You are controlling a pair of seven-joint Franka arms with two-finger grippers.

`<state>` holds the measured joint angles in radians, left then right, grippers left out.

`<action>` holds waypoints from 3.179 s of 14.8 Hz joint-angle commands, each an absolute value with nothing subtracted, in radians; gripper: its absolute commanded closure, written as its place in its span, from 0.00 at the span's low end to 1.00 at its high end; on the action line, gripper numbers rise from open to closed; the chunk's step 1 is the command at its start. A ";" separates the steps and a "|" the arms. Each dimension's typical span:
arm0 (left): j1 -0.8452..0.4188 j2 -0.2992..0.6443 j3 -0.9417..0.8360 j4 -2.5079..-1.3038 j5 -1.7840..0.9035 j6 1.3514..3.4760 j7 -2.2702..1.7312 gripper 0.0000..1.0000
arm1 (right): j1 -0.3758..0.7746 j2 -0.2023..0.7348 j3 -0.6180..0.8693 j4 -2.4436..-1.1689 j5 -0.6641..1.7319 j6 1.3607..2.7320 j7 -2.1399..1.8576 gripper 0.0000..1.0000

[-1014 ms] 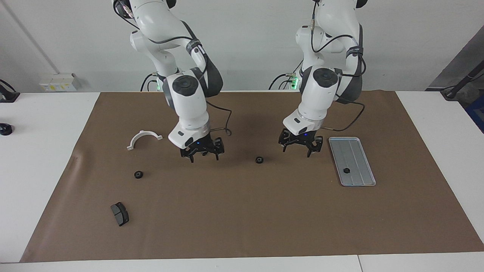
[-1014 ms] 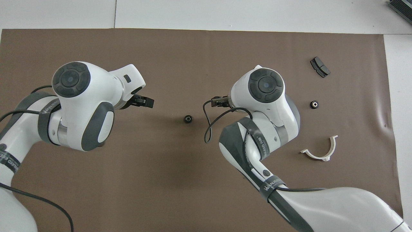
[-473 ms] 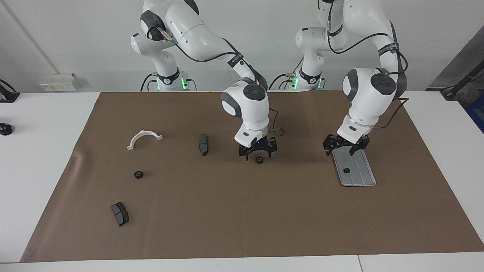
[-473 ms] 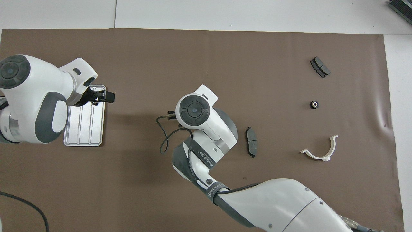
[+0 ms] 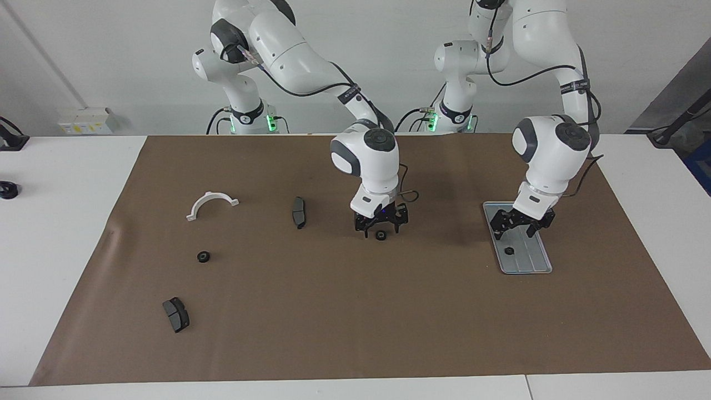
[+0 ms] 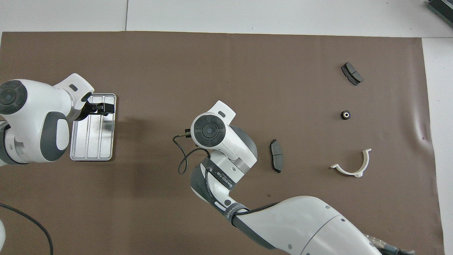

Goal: Place bearing gear from tray to pile

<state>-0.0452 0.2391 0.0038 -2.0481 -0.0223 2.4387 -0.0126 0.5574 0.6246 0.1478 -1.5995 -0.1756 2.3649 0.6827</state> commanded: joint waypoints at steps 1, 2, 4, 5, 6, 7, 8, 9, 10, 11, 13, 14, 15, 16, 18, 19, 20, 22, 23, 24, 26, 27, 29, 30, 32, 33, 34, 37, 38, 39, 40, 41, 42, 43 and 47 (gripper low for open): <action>-0.031 0.282 -0.006 -2.049 -0.017 2.497 0.014 0.00 | 0.557 0.604 0.150 -1.634 -0.202 2.381 0.700 0.18; -0.031 0.304 -0.006 -2.043 -0.014 2.509 0.014 0.00 | 0.557 0.603 0.150 -1.635 -0.204 2.370 0.696 0.18; -0.026 0.319 -0.006 -2.045 -0.014 2.551 0.023 0.00 | 0.557 0.604 0.150 -1.625 -0.207 2.361 0.696 0.25; -0.023 0.321 -0.006 -2.045 -0.014 2.554 0.031 0.00 | 0.557 0.604 0.150 -1.623 -0.207 2.361 0.696 0.35; -0.023 0.321 -0.006 -2.045 -0.014 2.554 0.037 0.00 | 0.558 0.604 0.150 -1.623 -0.207 2.361 0.696 0.56; -0.023 0.321 -0.005 -2.048 -0.014 2.554 0.040 0.09 | 0.558 0.604 0.150 -1.623 -0.207 2.359 0.698 0.86; -0.023 0.321 -0.006 -2.049 -0.014 2.554 0.040 0.17 | 0.560 0.603 0.150 -1.621 -0.206 2.355 0.709 1.00; -0.023 0.319 -0.006 -2.051 -0.014 2.550 0.041 0.30 | 0.560 0.603 0.150 -1.614 -0.204 2.347 0.709 1.00; -0.023 0.319 -0.006 -2.051 -0.014 2.540 0.044 0.36 | 0.558 0.603 0.150 -1.599 -0.204 2.339 0.707 1.00; -0.023 0.316 -0.006 -2.052 -0.014 2.525 0.044 0.47 | 0.558 0.603 0.149 -1.588 -0.204 2.324 0.707 1.00; -0.023 0.316 -0.006 -2.051 -0.012 2.511 0.048 0.55 | 0.554 0.601 0.149 -1.549 -0.203 2.280 0.707 1.00; -0.023 0.316 -0.006 -2.051 -0.014 2.513 0.052 0.55 | 0.540 0.591 0.149 -1.546 -0.204 2.261 0.704 1.00; -0.020 0.316 -0.006 -2.049 -0.014 2.513 0.058 0.55 | 0.526 0.563 0.146 -1.549 -0.201 2.240 0.700 1.00; -0.017 0.316 -0.006 -2.049 -0.012 2.511 0.063 0.57 | 0.493 0.530 0.146 -1.552 -0.199 2.208 0.695 1.00; -0.015 0.316 -0.006 -2.040 -0.012 2.496 0.086 0.75 | 0.427 0.464 0.149 -1.562 -0.190 2.146 0.654 1.00; -0.012 0.311 -0.006 -2.033 -0.012 2.471 0.106 0.84 | 0.398 0.440 0.149 -1.562 -0.189 2.116 0.611 1.00; -0.012 0.307 -0.006 -2.025 -0.012 2.452 0.126 0.96 | 0.362 0.419 0.149 -1.563 -0.187 2.088 0.570 1.00; -0.020 0.276 -0.008 -2.016 -0.012 2.415 0.133 1.00 | 0.321 0.391 0.149 -1.572 -0.187 2.040 0.506 1.00; -0.028 0.256 -0.009 -2.011 -0.012 2.393 0.133 1.00 | 0.299 0.381 0.147 -1.588 -0.186 2.034 0.485 1.00; -0.031 0.236 -0.017 -1.999 -0.012 2.367 0.133 1.00 | 0.272 0.365 0.149 -1.613 -0.186 2.034 0.459 1.00; -0.066 0.216 -0.021 -1.951 -0.014 2.304 0.135 1.00 | 0.217 0.336 0.149 -1.675 -0.184 2.037 0.395 1.00; -0.080 0.216 -0.023 -1.931 -0.014 2.287 0.137 1.00 | 0.198 0.321 0.149 -1.707 -0.184 2.043 0.376 1.00; -0.119 0.216 -0.031 -1.921 -0.017 2.287 0.130 1.00 | 0.163 0.307 0.149 -1.755 -0.178 2.063 0.333 1.00; -0.156 0.216 -0.034 -1.927 -0.024 2.301 0.111 1.00 | 0.149 0.301 0.149 -1.770 -0.167 2.071 0.306 1.00; -0.243 0.216 -0.032 -1.925 -0.023 2.315 0.060 1.00 | 0.124 0.290 0.149 -1.819 -0.147 2.121 0.266 1.00; -0.282 0.218 -0.032 -1.922 -0.023 2.315 0.057 1.00 | 0.101 0.276 0.149 -1.868 -0.146 2.169 0.240 1.00; -0.311 0.224 -0.034 -1.918 -0.023 2.316 0.055 1.00 | 0.077 0.270 0.149 -1.918 -0.146 2.225 0.194 1.00; -0.440 0.283 -0.032 -1.901 -0.021 2.353 -0.006 1.00 | 0.023 0.238 0.149 -2.003 -0.137 2.255 0.080 1.00; -0.471 0.304 -0.032 -1.895 -0.020 2.379 -0.052 1.00 | 0.003 0.232 0.149 -2.019 -0.137 2.260 0.060 1.00; -0.500 0.328 -0.032 -1.884 -0.015 2.390 -0.072 1.00 | -0.009 0.232 0.149 -2.031 -0.137 2.266 0.054 1.00; -0.515 0.337 -0.032 -1.872 -0.015 2.393 -0.077 1.00 | -0.018 0.230 0.149 -2.049 -0.137 2.272 0.054 1.00; -0.518 0.347 -0.032 -1.861 -0.014 2.393 -0.077 1.00 | -0.026 0.224 0.149 -2.080 -0.137 2.289 0.054 1.00; -0.532 0.354 -0.032 -1.856 -0.014 2.395 -0.078 1.00 | -0.028 0.212 0.149 -2.118 -0.137 2.311 0.054 0.98; -0.549 0.357 -0.032 -1.861 -0.015 2.408 -0.080 1.00 | -0.028 0.209 0.149 -2.135 -0.137 2.336 0.054 0.97; -0.578 0.357 -0.032 -1.867 -0.014 2.430 -0.080 0.00 | -0.032 0.216 0.149 -2.138 -0.123 2.359 0.063 0.00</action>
<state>-0.5596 0.3509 -0.0492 -1.8802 -0.0218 2.4203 -0.0697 -0.0108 0.2485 0.1349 -2.1022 -0.1605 2.3328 0.0836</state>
